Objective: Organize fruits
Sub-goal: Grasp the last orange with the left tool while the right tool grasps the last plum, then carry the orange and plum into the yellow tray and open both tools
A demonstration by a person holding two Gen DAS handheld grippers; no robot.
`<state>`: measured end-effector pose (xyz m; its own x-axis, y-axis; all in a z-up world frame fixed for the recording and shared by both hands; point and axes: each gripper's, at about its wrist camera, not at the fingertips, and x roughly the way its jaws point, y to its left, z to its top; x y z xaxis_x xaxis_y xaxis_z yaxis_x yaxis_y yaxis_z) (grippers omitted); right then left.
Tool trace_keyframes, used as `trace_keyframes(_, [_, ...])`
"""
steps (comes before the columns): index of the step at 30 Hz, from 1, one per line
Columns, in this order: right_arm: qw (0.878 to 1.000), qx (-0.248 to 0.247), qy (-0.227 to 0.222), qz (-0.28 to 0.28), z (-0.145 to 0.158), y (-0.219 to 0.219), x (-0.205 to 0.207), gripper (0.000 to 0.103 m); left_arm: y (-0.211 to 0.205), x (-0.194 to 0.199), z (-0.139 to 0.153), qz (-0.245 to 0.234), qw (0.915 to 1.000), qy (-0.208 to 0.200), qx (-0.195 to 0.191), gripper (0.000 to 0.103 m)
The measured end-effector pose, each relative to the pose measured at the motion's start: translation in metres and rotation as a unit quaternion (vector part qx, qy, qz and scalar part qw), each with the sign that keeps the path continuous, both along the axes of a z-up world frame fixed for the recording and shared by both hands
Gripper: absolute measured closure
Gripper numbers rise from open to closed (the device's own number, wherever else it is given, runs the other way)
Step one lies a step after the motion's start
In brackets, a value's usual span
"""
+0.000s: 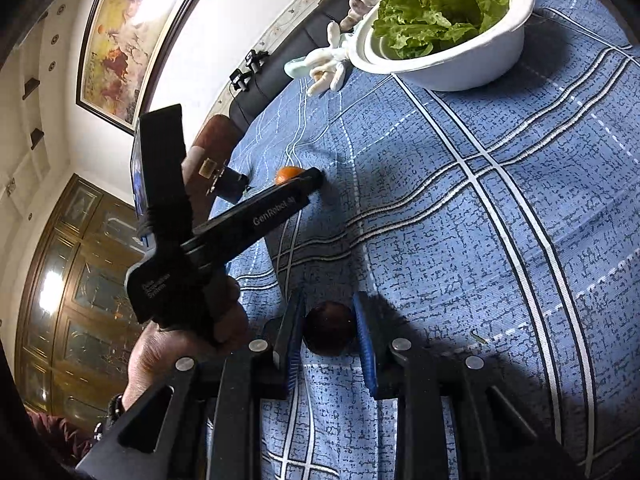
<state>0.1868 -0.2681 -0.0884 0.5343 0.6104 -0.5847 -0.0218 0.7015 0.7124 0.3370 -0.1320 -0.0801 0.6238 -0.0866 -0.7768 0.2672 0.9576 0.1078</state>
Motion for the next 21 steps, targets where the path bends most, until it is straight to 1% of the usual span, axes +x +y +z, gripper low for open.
trace_keyframes(1, [1.000,-0.001,0.001,0.000,-0.001,0.000,0.001,0.078,0.000,-0.001,0.000,0.001,1.0000,0.002,-0.001,0.073])
trace_keyframes(3, [1.000,-0.002,-0.001,0.001,0.000,0.001,0.002,0.078,0.005,-0.008,0.005,0.009,0.9998,0.007,-0.017,0.074])
trace_keyframes(5, [1.000,-0.009,-0.011,0.003,0.003,0.005,0.006,0.078,0.013,-0.024,0.017,0.014,0.9994,-0.004,-0.030,0.074])
trace_keyframes(8, [0.999,-0.026,-0.038,0.005,0.013,0.008,0.005,0.078,0.034,-0.062,0.046,0.025,0.9981,-0.030,-0.048,0.074])
trace_keyframes(10, [0.998,-0.026,-0.056,0.006,0.018,0.007,0.002,0.078,0.057,-0.102,0.068,0.042,0.9957,-0.055,-0.062,0.074])
trace_keyframes(12, [0.997,-0.028,-0.073,0.006,0.023,0.008,-0.001,0.078,0.078,-0.135,0.084,0.061,0.9938,-0.070,-0.061,0.074])
trace_keyframes(15, [0.994,-0.036,-0.100,0.009,0.031,0.012,-0.007,0.078,0.114,-0.195,0.103,0.096,0.9889,-0.099,-0.054,0.073])
trace_keyframes(17, [0.993,-0.053,-0.103,0.005,0.037,0.016,-0.010,0.078,0.137,-0.228,0.109,0.120,0.9844,-0.121,-0.041,0.073])
trace_keyframes(18, [0.994,-0.048,-0.101,0.005,0.041,0.019,-0.013,0.078,0.147,-0.241,0.111,0.133,0.9820,-0.130,-0.036,0.073])
trace_keyframes(19, [0.994,-0.041,-0.101,0.009,0.049,0.025,-0.017,0.078,0.162,-0.257,0.112,0.148,0.9790,-0.137,-0.032,0.073])
trace_keyframes(21, [0.992,-0.047,-0.117,0.025,0.069,0.044,-0.032,0.078,0.183,-0.276,0.111,0.167,0.9747,-0.143,-0.036,0.073])
